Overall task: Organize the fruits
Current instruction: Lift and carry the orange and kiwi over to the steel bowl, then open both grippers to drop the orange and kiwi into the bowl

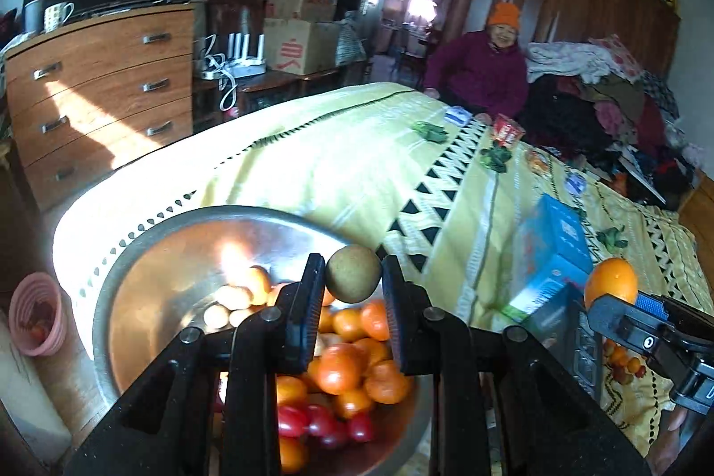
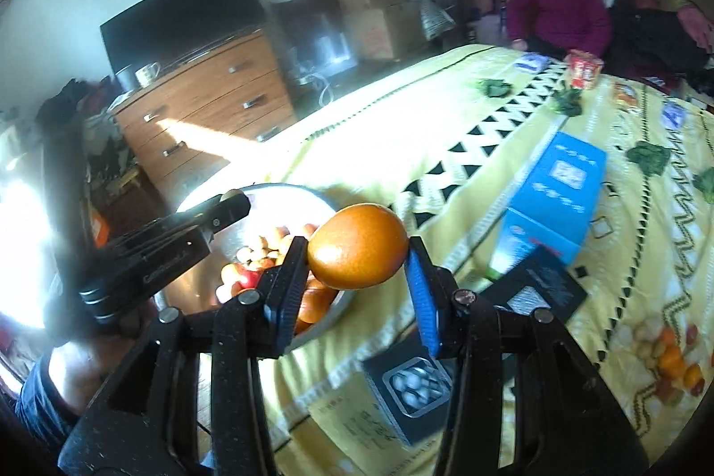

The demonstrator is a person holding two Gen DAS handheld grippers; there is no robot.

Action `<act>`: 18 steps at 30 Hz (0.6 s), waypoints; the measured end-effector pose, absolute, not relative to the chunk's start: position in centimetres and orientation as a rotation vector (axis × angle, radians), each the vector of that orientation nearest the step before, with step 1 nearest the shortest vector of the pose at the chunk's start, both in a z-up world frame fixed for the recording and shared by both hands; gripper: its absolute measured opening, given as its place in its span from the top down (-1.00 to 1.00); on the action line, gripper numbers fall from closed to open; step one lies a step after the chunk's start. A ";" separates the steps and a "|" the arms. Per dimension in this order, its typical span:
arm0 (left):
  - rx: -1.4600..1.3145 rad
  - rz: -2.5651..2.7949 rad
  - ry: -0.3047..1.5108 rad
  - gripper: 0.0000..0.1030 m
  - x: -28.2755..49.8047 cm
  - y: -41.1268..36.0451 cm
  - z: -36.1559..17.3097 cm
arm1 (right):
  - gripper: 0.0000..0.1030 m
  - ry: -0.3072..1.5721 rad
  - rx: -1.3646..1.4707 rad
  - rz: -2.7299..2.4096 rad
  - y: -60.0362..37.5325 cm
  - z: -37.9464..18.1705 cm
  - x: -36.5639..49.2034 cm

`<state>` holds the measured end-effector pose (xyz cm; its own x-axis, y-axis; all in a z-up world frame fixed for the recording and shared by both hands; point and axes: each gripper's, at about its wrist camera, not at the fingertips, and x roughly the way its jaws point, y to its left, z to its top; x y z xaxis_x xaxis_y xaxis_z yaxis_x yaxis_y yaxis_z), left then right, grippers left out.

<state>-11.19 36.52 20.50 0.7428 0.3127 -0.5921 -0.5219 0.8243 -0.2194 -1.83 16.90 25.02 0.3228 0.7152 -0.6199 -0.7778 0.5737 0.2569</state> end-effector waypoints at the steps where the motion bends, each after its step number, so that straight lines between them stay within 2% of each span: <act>1: -0.403 0.489 0.580 0.50 -11.5 37.6 19.9 | 0.14 0.788 -0.103 1.004 18.4 24.4 -1.8; 15: -0.462 0.546 0.677 0.49 -12.4 42.0 15.3 | 0.11 0.968 -0.194 1.074 27.3 19.4 -1.5; 17: -0.470 0.550 0.686 0.26 -12.3 42.5 15.0 | 0.10 0.977 -0.206 1.076 28.1 19.2 -1.6; 18: -0.471 0.554 0.683 0.03 -12.3 42.6 15.0 | 0.10 0.982 -0.209 1.078 28.4 19.1 -1.6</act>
